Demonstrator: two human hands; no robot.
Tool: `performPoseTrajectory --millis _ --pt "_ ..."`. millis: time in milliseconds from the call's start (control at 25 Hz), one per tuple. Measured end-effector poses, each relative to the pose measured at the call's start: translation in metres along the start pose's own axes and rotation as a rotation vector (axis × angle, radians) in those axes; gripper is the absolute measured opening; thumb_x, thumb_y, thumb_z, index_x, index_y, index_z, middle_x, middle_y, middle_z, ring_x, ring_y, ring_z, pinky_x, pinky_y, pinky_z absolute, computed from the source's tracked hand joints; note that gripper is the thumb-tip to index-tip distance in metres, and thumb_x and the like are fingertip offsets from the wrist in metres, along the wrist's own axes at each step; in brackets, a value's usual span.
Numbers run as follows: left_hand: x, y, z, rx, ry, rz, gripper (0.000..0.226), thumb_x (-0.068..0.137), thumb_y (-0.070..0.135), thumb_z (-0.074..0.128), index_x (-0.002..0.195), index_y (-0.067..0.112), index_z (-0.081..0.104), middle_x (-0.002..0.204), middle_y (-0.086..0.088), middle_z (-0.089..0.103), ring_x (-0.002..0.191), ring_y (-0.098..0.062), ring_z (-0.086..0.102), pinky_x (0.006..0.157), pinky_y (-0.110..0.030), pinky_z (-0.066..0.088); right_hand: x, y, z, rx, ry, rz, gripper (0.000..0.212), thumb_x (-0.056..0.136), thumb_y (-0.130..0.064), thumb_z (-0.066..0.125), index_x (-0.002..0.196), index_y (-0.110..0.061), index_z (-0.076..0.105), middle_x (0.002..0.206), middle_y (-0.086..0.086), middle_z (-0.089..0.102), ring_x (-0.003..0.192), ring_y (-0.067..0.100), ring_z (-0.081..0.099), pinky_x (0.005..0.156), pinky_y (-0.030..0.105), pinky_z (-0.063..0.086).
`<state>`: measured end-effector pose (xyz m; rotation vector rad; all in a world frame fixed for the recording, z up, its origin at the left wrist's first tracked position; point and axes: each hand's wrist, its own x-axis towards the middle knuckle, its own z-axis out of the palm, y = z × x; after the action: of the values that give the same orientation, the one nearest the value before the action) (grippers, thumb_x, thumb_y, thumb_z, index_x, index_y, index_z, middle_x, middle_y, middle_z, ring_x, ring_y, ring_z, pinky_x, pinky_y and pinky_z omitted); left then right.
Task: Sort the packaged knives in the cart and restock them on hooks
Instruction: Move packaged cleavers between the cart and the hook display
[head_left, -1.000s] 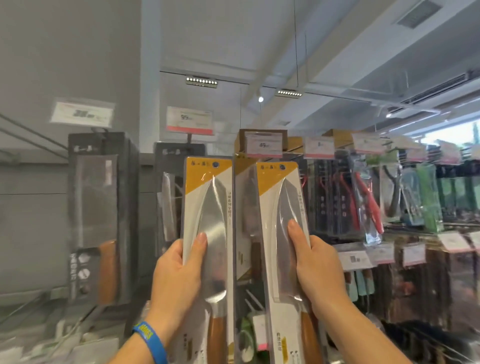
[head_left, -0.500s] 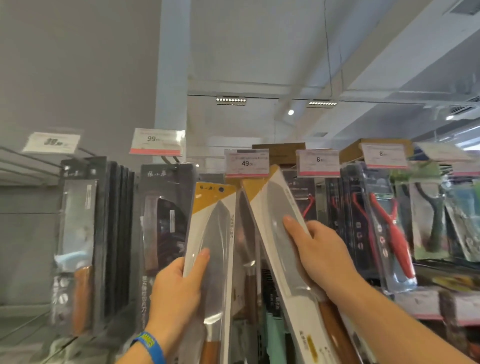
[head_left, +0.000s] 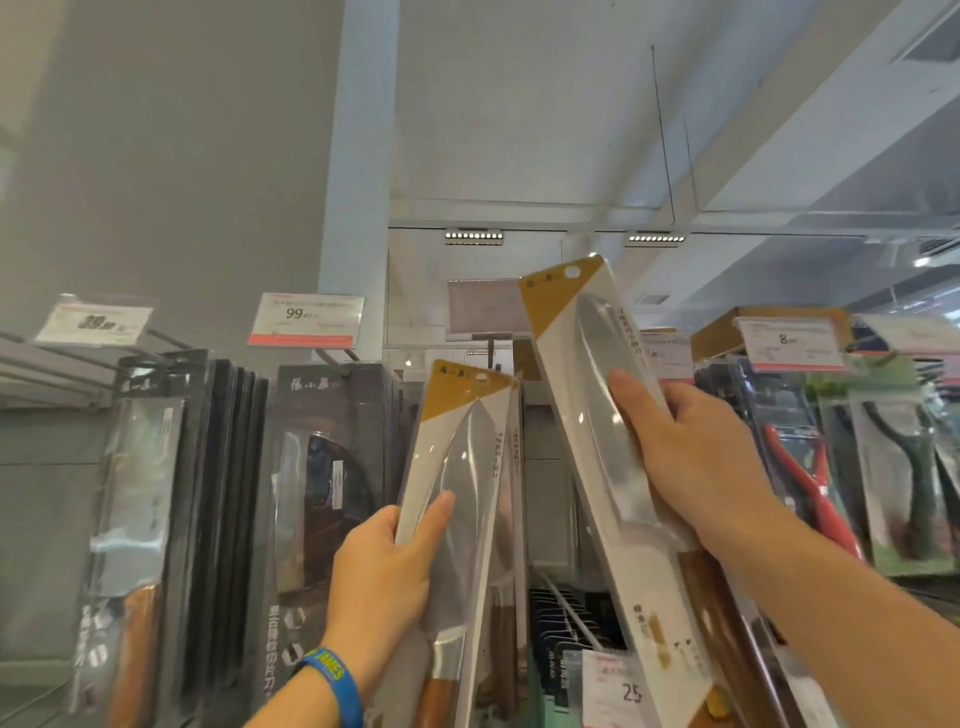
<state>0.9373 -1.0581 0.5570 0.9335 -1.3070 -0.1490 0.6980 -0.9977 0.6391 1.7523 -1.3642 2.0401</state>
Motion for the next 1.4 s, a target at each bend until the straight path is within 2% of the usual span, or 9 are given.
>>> performPoseTrajectory --millis 120,240,360,600,760,920,1080,1320,1400 --pt "0.01 0.007 0.007 0.026 -0.012 0.077 0.065 0.079 0.066 0.06 0.066 0.003 0.057 0.06 -0.009 0.062 0.052 -0.018 0.053 0.052 -0.034 0.043 0.01 -0.004 -0.003 -0.007 -0.003 -0.007 0.053 0.09 -0.072 0.048 0.071 -0.026 0.063 0.066 -0.012 0.065 0.064 0.009 0.063 0.054 0.026 0.038" --pt "0.017 0.009 0.012 0.049 -0.044 0.075 0.066 0.079 0.068 0.058 0.068 0.003 0.059 0.062 -0.009 0.064 0.055 -0.02 0.057 0.055 -0.036 0.048 0.009 -0.002 0.004 -0.02 0.015 -0.043 0.054 0.091 -0.071 0.048 0.063 -0.025 0.055 0.059 -0.009 0.059 0.058 0.011 0.057 0.054 0.029 0.035" --pt "0.018 0.003 0.016 0.065 -0.057 0.058 0.063 0.083 0.066 0.057 0.073 0.004 0.063 0.068 -0.009 0.067 0.068 -0.028 0.064 0.062 -0.042 0.052 0.008 0.001 0.01 -0.004 -0.013 -0.051 0.055 0.091 -0.072 0.046 0.069 -0.024 0.062 0.065 -0.007 0.065 0.063 0.013 0.062 0.056 0.03 0.039" --pt "0.022 0.001 0.013 0.061 -0.07 0.037 0.07 0.083 0.07 0.051 0.077 0.001 0.062 0.071 -0.012 0.066 0.07 -0.03 0.064 0.064 -0.042 0.052 0.012 0.007 0.016 0.016 -0.042 -0.014 0.056 0.087 -0.076 0.044 0.086 -0.026 0.068 0.079 -0.011 0.07 0.072 0.009 0.065 0.058 0.026 0.043" --pt "0.024 0.004 0.009 0.034 -0.1 -0.005 0.075 0.081 0.072 0.052 0.076 -0.002 0.061 0.068 -0.012 0.066 0.06 -0.021 0.061 0.058 -0.034 0.048 0.011 0.013 0.017 0.035 -0.046 0.026 0.057 0.088 -0.076 0.045 0.083 -0.024 0.069 0.077 -0.008 0.07 0.073 0.013 0.067 0.059 0.029 0.045" --pt "0.025 0.007 0.005 0.077 -0.128 -0.001 0.071 0.08 0.075 0.051 0.069 0.006 0.058 0.065 -0.008 0.067 0.06 -0.021 0.063 0.056 -0.032 0.047 0.005 0.016 0.018 0.047 -0.043 0.029 0.06 0.087 -0.077 0.046 0.077 -0.022 0.067 0.07 -0.006 0.069 0.066 0.013 0.066 0.055 0.028 0.042" --pt "0.038 0.007 0.002 0.069 -0.132 -0.05 0.066 0.083 0.07 0.054 0.067 0.007 0.06 0.063 -0.009 0.067 0.063 -0.027 0.064 0.057 -0.032 0.045 0.002 0.018 0.013 0.039 -0.051 0.046 0.061 0.085 -0.079 0.045 0.077 -0.022 0.067 0.068 -0.006 0.069 0.063 0.012 0.066 0.053 0.026 0.04" --pt "0.037 -0.005 0.006 0.128 -0.127 -0.017 0.07 0.079 0.079 0.049 0.067 0.011 0.06 0.06 -0.001 0.066 0.057 -0.018 0.063 0.055 -0.032 0.047 -0.003 0.021 0.016 0.039 -0.064 0.076 0.059 0.085 -0.079 0.045 0.079 -0.024 0.066 0.069 -0.009 0.069 0.062 0.007 0.065 0.053 0.024 0.041" --pt "0.042 -0.01 0.01 0.112 -0.155 -0.053 0.064 0.08 0.077 0.05 0.066 0.015 0.06 0.058 0.005 0.066 0.055 -0.01 0.062 0.052 -0.029 0.047 -0.007 0.021 0.02 0.05 -0.084 0.077 0.058 0.087 -0.078 0.046 0.079 -0.024 0.066 0.069 -0.008 0.069 0.063 0.008 0.066 0.054 0.025 0.041"
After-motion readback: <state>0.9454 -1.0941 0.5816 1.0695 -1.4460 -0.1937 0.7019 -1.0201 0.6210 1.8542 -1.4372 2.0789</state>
